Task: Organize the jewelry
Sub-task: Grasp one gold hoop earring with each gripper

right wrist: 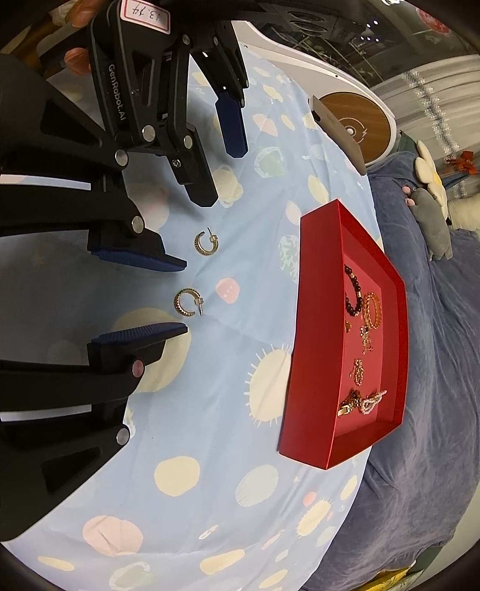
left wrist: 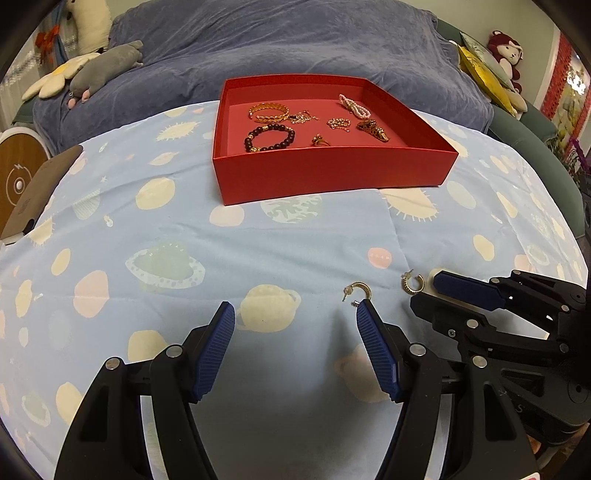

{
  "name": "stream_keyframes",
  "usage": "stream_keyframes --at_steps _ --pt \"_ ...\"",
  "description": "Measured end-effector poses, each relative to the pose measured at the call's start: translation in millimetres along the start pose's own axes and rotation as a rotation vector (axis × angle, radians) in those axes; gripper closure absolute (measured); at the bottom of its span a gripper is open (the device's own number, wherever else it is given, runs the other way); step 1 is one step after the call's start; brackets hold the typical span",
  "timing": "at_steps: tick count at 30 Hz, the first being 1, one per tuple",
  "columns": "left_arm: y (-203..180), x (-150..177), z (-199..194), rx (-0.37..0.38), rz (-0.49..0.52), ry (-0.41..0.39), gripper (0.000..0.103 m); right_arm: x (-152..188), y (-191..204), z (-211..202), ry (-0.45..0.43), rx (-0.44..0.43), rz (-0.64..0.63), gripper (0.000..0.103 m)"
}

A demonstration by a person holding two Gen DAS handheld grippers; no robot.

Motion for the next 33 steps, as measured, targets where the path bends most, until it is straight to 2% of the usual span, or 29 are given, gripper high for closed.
stream_keyframes --at_steps 7,23,33 --pt "-4 1 5 0.002 0.007 0.011 0.037 0 1 9 -0.006 0.029 -0.023 0.087" --pt "-24 -12 21 0.056 0.008 0.016 0.037 -14 -30 -24 -0.057 0.026 0.087 0.087" --pt "-31 -15 29 0.042 0.012 0.019 0.037 -16 -32 -28 -0.062 0.021 0.096 0.087"
Point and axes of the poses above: each gripper's, at about its wrist camera, not at the fingertips, and z roughly the way its jaws point, y to its left, x to its underside, the point moved 2 cm from there along z, roughly the way its jaws point, and after that the axes turned 8 degrees about z, right-handed, at the moved point
